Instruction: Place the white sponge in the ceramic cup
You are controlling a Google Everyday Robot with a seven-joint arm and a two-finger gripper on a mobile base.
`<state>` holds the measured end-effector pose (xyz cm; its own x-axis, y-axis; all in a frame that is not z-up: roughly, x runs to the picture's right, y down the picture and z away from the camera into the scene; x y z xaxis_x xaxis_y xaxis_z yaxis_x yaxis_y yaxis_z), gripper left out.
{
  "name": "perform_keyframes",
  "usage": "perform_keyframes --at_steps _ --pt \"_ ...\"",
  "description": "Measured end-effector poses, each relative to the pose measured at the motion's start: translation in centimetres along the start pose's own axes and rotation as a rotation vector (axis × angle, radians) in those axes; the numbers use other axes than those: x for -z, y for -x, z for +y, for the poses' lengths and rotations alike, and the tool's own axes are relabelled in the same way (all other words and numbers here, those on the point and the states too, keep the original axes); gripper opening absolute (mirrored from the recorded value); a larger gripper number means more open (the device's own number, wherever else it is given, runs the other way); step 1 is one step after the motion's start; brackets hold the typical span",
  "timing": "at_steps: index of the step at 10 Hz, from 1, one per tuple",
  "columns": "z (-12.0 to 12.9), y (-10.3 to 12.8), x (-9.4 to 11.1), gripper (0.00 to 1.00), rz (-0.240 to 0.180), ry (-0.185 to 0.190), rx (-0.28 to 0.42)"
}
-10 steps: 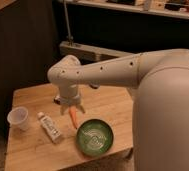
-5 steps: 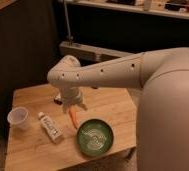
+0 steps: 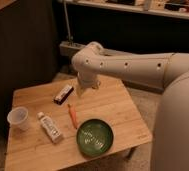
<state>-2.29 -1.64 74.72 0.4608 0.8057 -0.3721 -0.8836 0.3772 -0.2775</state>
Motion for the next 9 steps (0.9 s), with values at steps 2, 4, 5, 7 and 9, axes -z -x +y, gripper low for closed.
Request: perform_keyframes --at_steps 2,4,5,7,9 --pt "-2.9 1.6 0.2 0.65 0.0 0.016 0.059" --pt "-4.5 2.0 0.3 0.65 -0.001 0.019 0.079" --pt "-4.4 2.3 0.3 0.65 -0.003 0.022 0.087" --pt "-4.3 2.3 0.3 0.65 -0.018 0.024 0.093" --pt "-4.9 3.8 -1.0 0.65 -0.074 0.026 0.159"
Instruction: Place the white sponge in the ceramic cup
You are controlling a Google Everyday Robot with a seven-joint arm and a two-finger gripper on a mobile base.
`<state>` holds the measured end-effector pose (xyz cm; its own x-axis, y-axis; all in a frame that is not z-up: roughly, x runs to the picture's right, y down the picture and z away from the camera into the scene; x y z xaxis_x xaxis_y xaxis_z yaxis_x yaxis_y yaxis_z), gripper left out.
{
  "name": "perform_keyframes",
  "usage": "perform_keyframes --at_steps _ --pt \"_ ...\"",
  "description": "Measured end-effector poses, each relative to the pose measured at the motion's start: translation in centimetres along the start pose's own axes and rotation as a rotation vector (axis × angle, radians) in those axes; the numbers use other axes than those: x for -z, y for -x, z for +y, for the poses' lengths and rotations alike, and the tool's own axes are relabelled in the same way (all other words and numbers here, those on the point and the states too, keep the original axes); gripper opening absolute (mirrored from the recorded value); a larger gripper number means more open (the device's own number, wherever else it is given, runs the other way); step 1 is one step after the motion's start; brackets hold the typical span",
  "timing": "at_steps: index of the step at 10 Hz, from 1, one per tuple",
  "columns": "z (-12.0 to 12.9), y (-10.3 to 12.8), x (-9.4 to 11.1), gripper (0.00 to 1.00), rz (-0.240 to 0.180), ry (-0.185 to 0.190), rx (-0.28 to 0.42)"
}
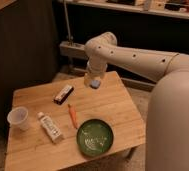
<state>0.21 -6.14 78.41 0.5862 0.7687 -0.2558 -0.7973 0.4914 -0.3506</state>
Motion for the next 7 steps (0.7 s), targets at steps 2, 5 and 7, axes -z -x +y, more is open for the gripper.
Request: perform_keyframes --at_steps 2,5,7 --pt "-2.1 1.6 -1.5 0.65 -0.039 0.013 0.063" --pt "-6.8 4.9 -6.1 0.65 -0.065 0.082 0.159" --pt "-8.2 6.4 -10.7 0.65 -0.058 0.119 0.235"
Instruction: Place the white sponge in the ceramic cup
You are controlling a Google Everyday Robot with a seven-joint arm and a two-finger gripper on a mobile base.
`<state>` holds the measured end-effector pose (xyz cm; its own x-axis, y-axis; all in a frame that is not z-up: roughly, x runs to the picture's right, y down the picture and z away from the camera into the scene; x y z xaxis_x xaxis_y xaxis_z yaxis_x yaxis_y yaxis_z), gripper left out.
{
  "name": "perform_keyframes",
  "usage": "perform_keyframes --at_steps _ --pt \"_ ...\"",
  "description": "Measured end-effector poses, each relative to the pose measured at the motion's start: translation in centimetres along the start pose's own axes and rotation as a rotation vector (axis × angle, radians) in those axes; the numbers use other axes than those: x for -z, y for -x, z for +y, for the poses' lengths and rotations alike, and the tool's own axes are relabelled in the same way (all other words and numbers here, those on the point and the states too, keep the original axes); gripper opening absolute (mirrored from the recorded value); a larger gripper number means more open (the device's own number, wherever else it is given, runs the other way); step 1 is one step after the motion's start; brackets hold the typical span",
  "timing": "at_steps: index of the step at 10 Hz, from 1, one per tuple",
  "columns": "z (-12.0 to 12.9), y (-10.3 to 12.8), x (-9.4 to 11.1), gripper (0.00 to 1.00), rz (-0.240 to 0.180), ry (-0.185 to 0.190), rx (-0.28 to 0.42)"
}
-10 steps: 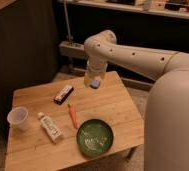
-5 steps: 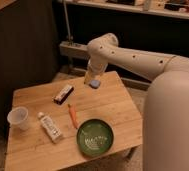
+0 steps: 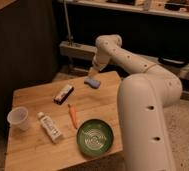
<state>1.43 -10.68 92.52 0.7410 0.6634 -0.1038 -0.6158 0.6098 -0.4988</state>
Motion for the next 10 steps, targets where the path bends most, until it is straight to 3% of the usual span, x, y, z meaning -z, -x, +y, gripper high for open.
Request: perform_keyframes --at_steps 2,7,9,10 --pt "0.0 -0.4 -2.2 0.65 0.001 0.001 0.033" --pt "1.9 -1.6 -6.6 0.65 0.02 -0.07 0.117" --pt "0.4 -1.5 -7.7 0.65 0.016 -0.084 0.11" --pt "-0.7 -1.4 -7.8 0.65 0.021 -0.069 0.089"
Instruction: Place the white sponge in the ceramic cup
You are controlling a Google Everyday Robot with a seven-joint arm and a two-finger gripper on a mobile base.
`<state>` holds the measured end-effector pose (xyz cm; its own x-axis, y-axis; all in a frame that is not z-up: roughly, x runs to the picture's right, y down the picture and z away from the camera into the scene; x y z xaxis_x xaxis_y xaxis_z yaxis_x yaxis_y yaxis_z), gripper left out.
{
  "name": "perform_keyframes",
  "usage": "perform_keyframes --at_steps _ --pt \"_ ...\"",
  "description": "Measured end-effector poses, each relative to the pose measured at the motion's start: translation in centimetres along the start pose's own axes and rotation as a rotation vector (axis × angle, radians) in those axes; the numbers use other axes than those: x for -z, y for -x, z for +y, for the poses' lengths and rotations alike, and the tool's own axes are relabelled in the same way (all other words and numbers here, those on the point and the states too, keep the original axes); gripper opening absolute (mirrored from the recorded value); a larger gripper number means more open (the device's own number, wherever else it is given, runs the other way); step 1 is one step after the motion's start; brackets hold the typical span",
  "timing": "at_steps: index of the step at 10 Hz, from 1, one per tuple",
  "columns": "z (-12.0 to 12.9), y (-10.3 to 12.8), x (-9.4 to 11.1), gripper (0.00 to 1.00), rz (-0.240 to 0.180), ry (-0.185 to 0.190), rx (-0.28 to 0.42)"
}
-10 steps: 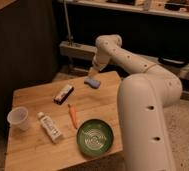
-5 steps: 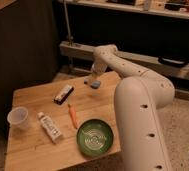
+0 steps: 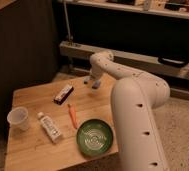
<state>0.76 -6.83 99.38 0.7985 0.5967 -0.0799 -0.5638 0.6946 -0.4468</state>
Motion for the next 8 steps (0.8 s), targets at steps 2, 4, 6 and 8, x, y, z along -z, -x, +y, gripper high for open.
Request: perform_keyframes --at_steps 2,4,6,8 --pt "-0.8 0.5 -0.2 0.65 0.0 0.023 -0.018" --pt "-1.0 0.4 -0.2 0.65 0.0 0.024 -0.022" --pt "-0.7 0.5 -0.4 0.65 -0.008 0.024 -0.002" --pt "-0.1 -0.7 -1.6 0.65 -0.014 0.015 0.077"
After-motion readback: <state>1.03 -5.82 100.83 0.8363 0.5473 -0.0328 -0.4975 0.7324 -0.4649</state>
